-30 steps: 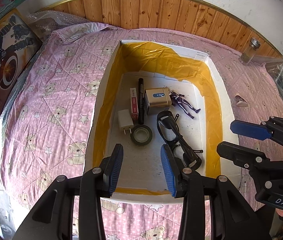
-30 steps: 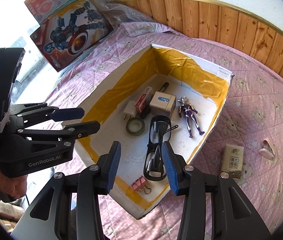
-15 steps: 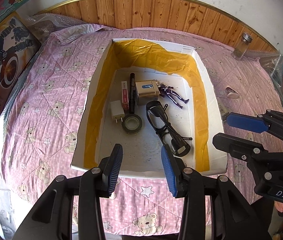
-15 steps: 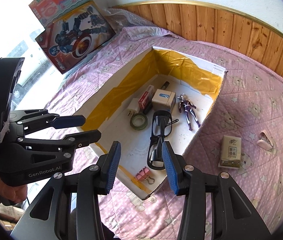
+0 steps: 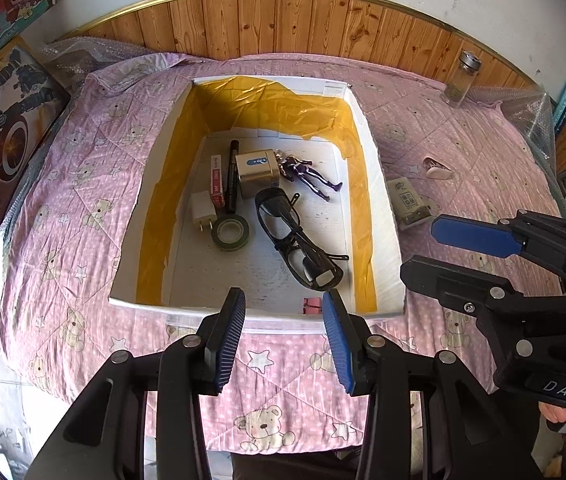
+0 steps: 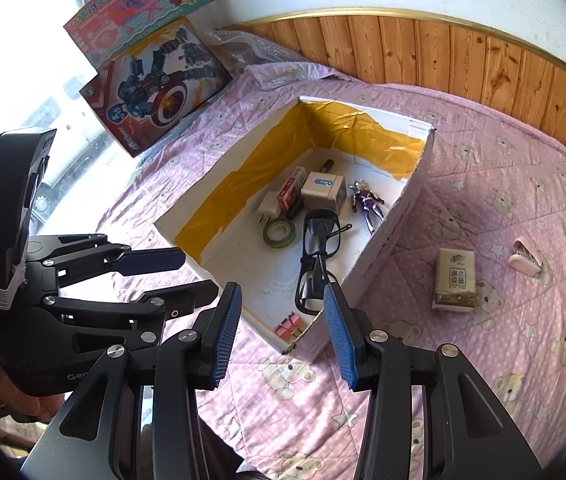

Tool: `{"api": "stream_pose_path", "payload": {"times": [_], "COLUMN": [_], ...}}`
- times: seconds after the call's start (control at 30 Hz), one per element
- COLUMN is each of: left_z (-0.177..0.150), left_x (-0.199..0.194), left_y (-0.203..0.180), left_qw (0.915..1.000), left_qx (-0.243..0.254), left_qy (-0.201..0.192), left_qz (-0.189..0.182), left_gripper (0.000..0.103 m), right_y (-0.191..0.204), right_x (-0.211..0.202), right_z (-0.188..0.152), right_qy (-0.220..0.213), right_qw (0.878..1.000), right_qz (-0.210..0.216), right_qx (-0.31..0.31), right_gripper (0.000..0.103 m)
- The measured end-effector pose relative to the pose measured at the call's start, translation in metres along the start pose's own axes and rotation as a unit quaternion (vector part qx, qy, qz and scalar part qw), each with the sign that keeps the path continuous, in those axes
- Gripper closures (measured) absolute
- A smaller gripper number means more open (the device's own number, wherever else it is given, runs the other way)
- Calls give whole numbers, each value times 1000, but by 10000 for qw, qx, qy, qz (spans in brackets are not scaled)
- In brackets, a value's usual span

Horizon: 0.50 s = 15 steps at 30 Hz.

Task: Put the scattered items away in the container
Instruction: 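Withdraw both tools from box toward tissue pack and pink stapler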

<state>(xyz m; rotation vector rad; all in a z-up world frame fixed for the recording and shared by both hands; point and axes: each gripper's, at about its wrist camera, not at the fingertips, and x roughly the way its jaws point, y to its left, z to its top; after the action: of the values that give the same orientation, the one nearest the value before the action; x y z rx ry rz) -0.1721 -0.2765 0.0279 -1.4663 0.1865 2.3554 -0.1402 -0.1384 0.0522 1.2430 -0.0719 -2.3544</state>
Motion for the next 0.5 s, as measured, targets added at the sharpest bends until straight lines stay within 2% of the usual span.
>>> {"api": "stream_pose_path", "payload": {"times": [0.23, 0.4, 0.47, 0.5], "left_z": [-6, -7, -6, -5], "left_x": [3, 4, 7, 8], "left_y": [-32, -61, -74, -81], "left_qw": [9998, 9991, 9985, 9980], "left_qx": [128, 360, 453, 508], "left_qy": [50, 27, 27, 36], "left_qz": [-126, -230, -318, -361], "left_gripper": [61, 61, 59, 53], "right_y": [-18, -47, -64, -73], "right_x": [-19, -33, -36, -37], "right_z": [-23, -39, -44, -46], "right_qy": [-141, -254, -267, -266], "right_qw": [9996, 9982, 9971, 9964], "right_qz": [53, -25, -60, -87], "right_qx": [227, 539, 712, 803], "right_gripper": [57, 56, 56, 56]}}
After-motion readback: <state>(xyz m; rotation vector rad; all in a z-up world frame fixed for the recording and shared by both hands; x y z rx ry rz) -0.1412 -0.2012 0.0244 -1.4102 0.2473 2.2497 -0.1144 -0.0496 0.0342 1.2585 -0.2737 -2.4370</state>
